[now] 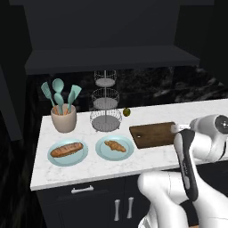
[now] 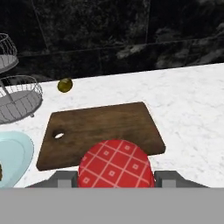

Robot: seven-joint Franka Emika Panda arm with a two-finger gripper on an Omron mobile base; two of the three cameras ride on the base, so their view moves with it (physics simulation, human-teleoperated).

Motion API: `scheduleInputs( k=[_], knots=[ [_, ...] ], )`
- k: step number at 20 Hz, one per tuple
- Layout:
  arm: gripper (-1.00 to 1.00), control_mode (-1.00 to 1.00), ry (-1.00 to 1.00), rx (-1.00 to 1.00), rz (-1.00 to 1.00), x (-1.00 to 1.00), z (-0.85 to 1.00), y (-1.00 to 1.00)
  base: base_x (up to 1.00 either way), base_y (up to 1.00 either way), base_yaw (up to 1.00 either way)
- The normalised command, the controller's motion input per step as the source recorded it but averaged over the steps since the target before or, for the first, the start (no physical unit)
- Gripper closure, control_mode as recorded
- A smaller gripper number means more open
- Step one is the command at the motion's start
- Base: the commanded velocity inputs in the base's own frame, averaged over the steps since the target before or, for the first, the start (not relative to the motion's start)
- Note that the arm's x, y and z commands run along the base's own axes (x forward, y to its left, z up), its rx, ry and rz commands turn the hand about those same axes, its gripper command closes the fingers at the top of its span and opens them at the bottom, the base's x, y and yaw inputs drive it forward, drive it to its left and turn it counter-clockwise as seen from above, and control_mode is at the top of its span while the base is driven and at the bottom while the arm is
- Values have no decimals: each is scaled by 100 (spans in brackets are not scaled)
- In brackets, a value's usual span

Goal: From the different types of pastries on the counter, select a croissant and place it on the cutting board. Then retrieve a jar of jam from the cabinet and place it alongside the croissant on the cutting board.

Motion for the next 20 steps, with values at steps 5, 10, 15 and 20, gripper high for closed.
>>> scheduleInputs(
  k=[5,10,15,20],
  knots=[
    [100,-100,-1,3,0,90,13,7,0,0,0],
    [100,-100,8,1,1,68,-21,-46,0,0,0],
    [100,-100,4,0,1,71,0,-48,0,0,0],
    [100,-100,0,-6,-4,-26,-67,8,0,0,0]
  ],
)
